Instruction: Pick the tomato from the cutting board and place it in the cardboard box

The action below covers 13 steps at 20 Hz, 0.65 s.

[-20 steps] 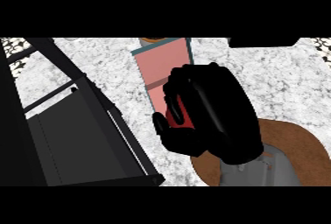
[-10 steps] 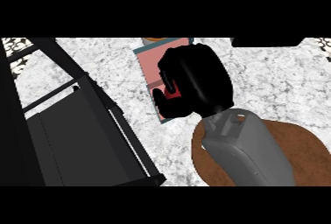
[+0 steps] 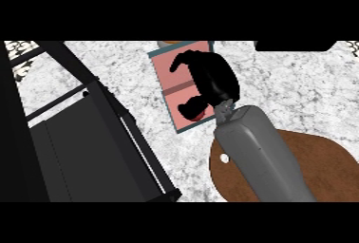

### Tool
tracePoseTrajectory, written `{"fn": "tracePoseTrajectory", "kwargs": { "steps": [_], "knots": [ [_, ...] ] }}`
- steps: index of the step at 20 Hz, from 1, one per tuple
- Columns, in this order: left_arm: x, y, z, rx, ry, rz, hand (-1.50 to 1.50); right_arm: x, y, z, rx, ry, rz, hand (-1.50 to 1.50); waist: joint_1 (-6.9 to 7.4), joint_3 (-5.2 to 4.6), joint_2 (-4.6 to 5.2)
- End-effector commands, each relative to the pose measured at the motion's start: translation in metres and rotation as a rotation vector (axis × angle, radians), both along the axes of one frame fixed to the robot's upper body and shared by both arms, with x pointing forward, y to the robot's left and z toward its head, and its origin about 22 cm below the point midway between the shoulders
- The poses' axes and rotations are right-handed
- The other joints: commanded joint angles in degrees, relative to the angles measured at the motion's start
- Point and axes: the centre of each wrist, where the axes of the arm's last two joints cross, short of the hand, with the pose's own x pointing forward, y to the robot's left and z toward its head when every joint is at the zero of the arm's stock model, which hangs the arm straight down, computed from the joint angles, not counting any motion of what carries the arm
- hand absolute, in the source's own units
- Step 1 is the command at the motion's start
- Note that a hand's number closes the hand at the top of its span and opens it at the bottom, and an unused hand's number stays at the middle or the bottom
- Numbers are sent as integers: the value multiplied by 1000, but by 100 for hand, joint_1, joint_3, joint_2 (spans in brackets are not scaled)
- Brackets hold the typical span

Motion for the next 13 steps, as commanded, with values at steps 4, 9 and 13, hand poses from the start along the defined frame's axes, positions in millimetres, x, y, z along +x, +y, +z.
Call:
{"fn": "tracePoseTrajectory", "kwargs": {
  "steps": [4,9,13],
  "knots": [
    [11,17,-9,231,60,-215,0,21,-16,-21,265,4,-7,-150,-42,-202,54],
    [11,16,-2,232,19,-228,0,34,-45,-9,605,-59,-50,-150,-69,-188,30],
    [16,14,-4,230,29,-216,0,43,-66,-10,777,-52,-54,-150,-226,-198,-4]
  ]
}}
